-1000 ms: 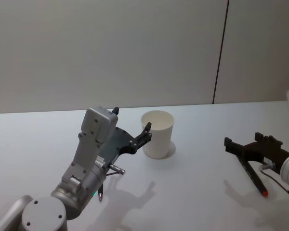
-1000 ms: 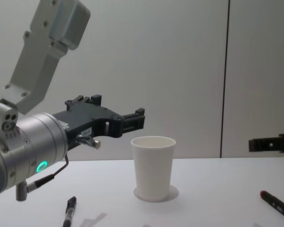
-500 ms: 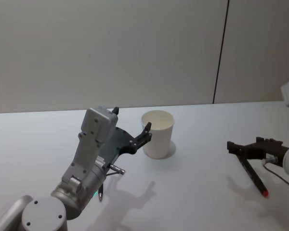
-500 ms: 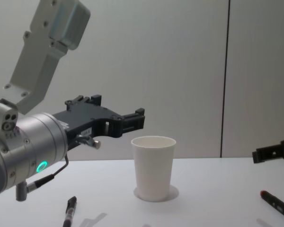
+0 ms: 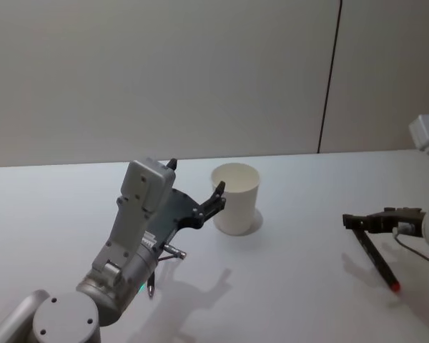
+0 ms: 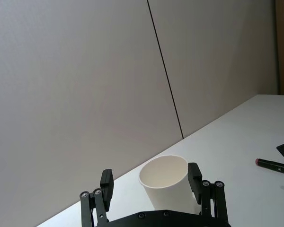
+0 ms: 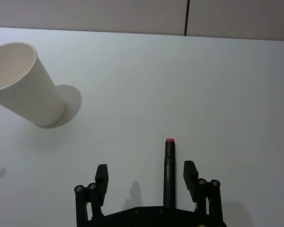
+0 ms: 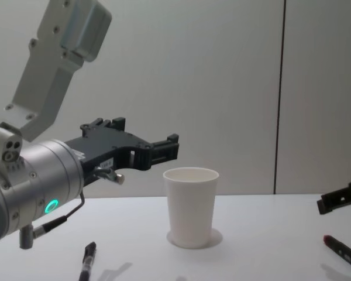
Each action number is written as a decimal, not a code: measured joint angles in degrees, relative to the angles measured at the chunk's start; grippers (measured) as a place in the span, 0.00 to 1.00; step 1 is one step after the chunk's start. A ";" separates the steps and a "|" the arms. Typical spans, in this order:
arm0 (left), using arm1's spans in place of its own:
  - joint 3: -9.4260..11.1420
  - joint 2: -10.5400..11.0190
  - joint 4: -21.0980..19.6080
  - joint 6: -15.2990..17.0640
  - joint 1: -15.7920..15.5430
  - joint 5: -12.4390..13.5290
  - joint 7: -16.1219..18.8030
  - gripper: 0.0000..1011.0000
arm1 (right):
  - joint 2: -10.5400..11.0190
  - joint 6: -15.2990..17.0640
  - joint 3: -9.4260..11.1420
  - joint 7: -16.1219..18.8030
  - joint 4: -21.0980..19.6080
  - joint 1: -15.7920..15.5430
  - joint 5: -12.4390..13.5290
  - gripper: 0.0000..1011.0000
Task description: Place the pen into the pen holder.
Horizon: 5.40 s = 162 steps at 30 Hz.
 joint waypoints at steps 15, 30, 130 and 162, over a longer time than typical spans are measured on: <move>0.00 0.00 0.00 0.00 0.00 0.00 0.00 0.99 | -1.02 3.45 -1.09 4.01 9.04 6.25 -3.68 0.99; 0.00 0.00 0.00 0.00 0.00 0.00 0.01 0.99 | -2.61 3.74 -2.76 7.71 19.04 11.93 -7.34 0.99; 0.00 0.00 0.00 0.00 0.00 0.00 0.00 0.99 | -0.33 -30.60 -4.70 6.55 11.11 4.17 -9.83 0.17; 0.00 0.00 0.00 0.00 0.00 0.00 0.01 0.99 | -4.65 -68.13 -8.03 5.07 16.40 3.21 -8.59 0.17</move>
